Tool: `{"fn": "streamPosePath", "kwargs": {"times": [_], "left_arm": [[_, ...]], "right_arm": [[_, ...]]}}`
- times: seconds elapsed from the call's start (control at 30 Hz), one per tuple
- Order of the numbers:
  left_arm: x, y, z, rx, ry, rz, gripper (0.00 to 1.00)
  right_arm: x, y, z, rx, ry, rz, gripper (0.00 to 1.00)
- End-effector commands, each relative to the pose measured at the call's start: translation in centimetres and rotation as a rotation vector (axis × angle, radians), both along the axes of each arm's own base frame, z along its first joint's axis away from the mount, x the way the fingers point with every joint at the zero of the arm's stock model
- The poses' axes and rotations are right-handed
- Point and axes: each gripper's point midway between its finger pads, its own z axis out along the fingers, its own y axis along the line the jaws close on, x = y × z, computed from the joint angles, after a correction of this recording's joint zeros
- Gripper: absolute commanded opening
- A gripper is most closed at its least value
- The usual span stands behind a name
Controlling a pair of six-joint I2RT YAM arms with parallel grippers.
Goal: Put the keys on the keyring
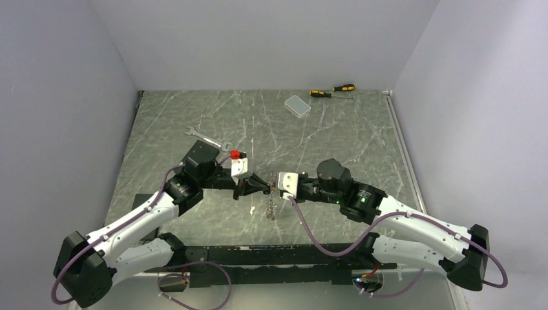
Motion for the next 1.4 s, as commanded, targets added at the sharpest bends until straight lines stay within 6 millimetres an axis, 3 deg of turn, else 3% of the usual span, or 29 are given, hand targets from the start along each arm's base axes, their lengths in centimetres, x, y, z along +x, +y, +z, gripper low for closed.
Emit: {"fn": "streamPosePath", "kwargs": {"times": [0.0,0.13,0.63,1.13,1.23,1.37], "left_arm": [[0.3,-0.3,1.9,-0.019,-0.041,-0.006,0.07],[0.3,-0.3,1.8,-0.017,-0.044,-0.007,0.0],[0.1,-0.3,1.4,0.0,-0.044,-0.02,0.0],[0.0,-0.5,1.0,0.022,-0.045,-0.029,0.0],[0.0,-0.3,1.2,0.022,-0.062,-0.021,0.09],[0.2,0.1,1.4,0.027,-0.086,-0.001,0.3]], "right_arm": [[0.2,0.2,2.4,0.08,-0.047,-0.008,0.0],[0.3,0.3,2.6,0.087,-0.05,-0.011,0.0],[0.0,0.3,5.6,0.192,-0.059,-0.016,0.0],[-0.1,1.1,6.4,0.257,-0.039,0.001,0.0],[-0.1,1.0,5.7,0.237,-0.029,-0.004,0.0],[-0.1,0.8,4.8,0.212,-0.013,-0.012,0.0]]}}
